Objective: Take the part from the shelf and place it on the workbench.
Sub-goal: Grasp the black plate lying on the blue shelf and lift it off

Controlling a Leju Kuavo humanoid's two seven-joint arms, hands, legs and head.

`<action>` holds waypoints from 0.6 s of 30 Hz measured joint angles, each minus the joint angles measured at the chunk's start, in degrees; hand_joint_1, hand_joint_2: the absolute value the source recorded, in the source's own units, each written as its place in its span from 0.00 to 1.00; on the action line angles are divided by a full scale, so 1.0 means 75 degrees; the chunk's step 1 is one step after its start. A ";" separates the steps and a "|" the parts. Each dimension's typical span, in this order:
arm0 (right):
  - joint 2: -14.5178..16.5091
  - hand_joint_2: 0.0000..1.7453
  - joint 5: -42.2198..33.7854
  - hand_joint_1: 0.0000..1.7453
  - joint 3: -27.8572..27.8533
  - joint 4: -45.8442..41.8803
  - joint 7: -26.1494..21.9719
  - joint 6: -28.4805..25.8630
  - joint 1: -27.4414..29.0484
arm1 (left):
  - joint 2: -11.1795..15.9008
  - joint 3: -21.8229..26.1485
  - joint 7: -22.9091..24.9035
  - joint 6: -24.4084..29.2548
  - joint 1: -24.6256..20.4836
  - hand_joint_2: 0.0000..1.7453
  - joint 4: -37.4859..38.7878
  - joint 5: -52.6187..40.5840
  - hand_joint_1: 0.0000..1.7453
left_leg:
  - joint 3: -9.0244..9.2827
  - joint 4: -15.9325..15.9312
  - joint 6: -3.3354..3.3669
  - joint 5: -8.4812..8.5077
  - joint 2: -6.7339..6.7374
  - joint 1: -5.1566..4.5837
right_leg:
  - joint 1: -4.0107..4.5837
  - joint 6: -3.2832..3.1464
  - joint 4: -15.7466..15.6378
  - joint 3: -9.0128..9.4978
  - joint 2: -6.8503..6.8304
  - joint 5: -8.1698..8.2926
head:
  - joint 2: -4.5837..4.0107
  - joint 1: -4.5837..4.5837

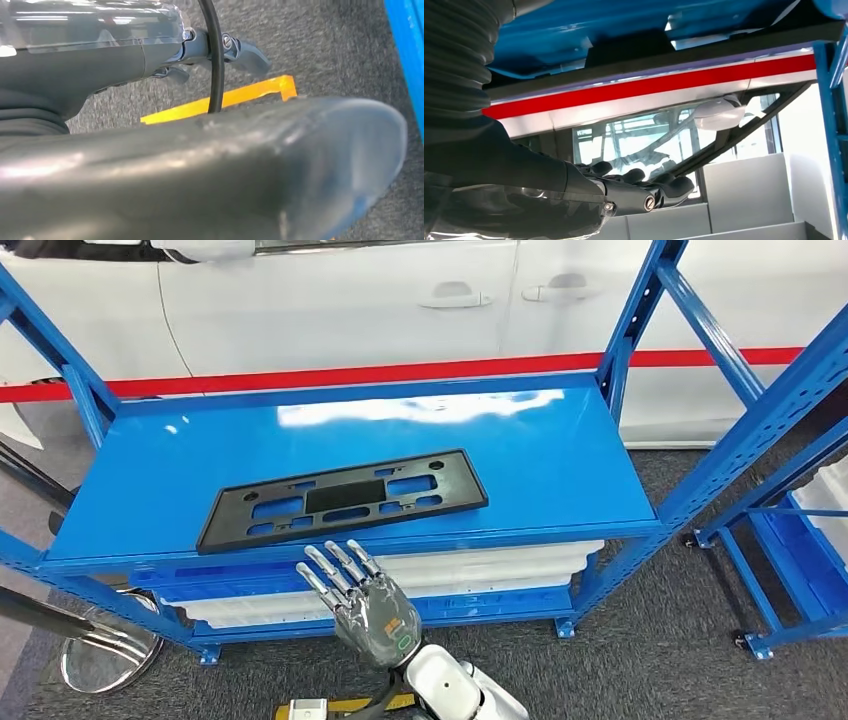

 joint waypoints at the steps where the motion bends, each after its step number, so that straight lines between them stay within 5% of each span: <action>1: 0.0000 1.00 -0.0012 0.00 -0.0001 0.0001 0.0000 0.0000 0.0004 | 0.0005 0.0000 0.0001 0.0004 0.0014 0.00 0.0000 0.0000 0.00 | -0.0238 0.0158 -0.0033 -0.0198 0.0002 0.0017 | -0.0012 0.0013 0.0000 0.0115 0.0011 -0.0094 | 0.0000 -0.0001; 3: 0.0000 1.00 -0.0031 0.00 -0.0002 0.0002 -0.0001 0.0000 0.0006 | 0.0010 0.0000 0.0001 0.0008 0.0032 0.00 0.0000 -0.0001 0.00 | -0.0442 -0.0184 -0.0074 -0.0060 0.0007 0.0046 | -0.0045 0.0057 0.0002 0.0388 0.0028 -0.0294 | 0.0000 -0.0001; 6: -0.0009 1.00 -0.0039 0.00 -0.0006 0.0013 -0.0002 0.0000 0.0004 | 0.0010 0.0003 0.0007 0.0013 0.0065 0.00 0.0000 -0.0005 0.00 | -0.0412 -0.1406 -0.0060 0.1253 0.0030 0.0066 | -0.0060 0.0164 0.0033 0.0721 0.0032 -0.0571 | 0.0000 0.0001; 8: -0.0016 1.00 -0.0039 0.00 -0.0013 0.0028 -0.0001 0.0000 0.0011 | 0.0009 0.0006 0.0020 0.0045 0.0076 0.00 0.0000 -0.0023 0.00 | -0.0434 -0.1662 0.0038 0.1651 0.0031 0.0037 | -0.0046 0.0249 0.0051 0.0749 0.0038 -0.0668 | 0.0000 0.0001; 12: -0.0007 1.00 -0.0039 0.00 -0.0027 0.0033 0.0010 -0.0004 -0.0011 | 0.0002 0.0006 0.0040 0.0118 0.0058 0.00 0.0000 -0.0060 0.00 | -0.0340 -0.1751 0.0218 0.1611 0.0011 0.0057 | -0.0064 0.0414 0.0332 0.0625 0.0005 -0.0933 | 0.0000 -0.0001; 15: -0.0009 1.00 -0.0038 0.00 -0.0041 0.0064 0.0057 -0.0006 -0.0016 | 0.0001 0.0006 0.0060 0.0120 0.0037 0.00 -0.0001 -0.0060 0.00 | -0.0256 -0.1787 0.0329 0.1532 0.0024 0.0063 | -0.0085 0.0497 0.1740 -0.0204 -0.0025 -0.1462 | 0.0000 0.0001; 17: -0.0016 1.00 -0.0024 0.00 -0.0044 0.0125 0.0167 -0.0006 -0.0010 | 0.0003 0.0006 0.0089 0.0117 0.0034 0.00 -0.0002 -0.0062 0.00 | -0.0199 -0.1786 0.0345 0.1474 0.0019 0.0060 | -0.0091 0.0505 0.2238 -0.0647 -0.0033 -0.1398 | 0.0000 0.0001; 18: -0.0017 1.00 -0.0013 0.00 -0.0044 0.0162 0.0240 -0.0005 -0.0021 | 0.0002 0.0006 0.0101 0.0115 0.0037 0.00 -0.0002 -0.0068 0.00 | -0.0150 -0.1786 0.0339 0.1440 0.0012 0.0058 | -0.0089 0.0489 0.2063 -0.0658 -0.0037 -0.1134 | 0.0000 0.0001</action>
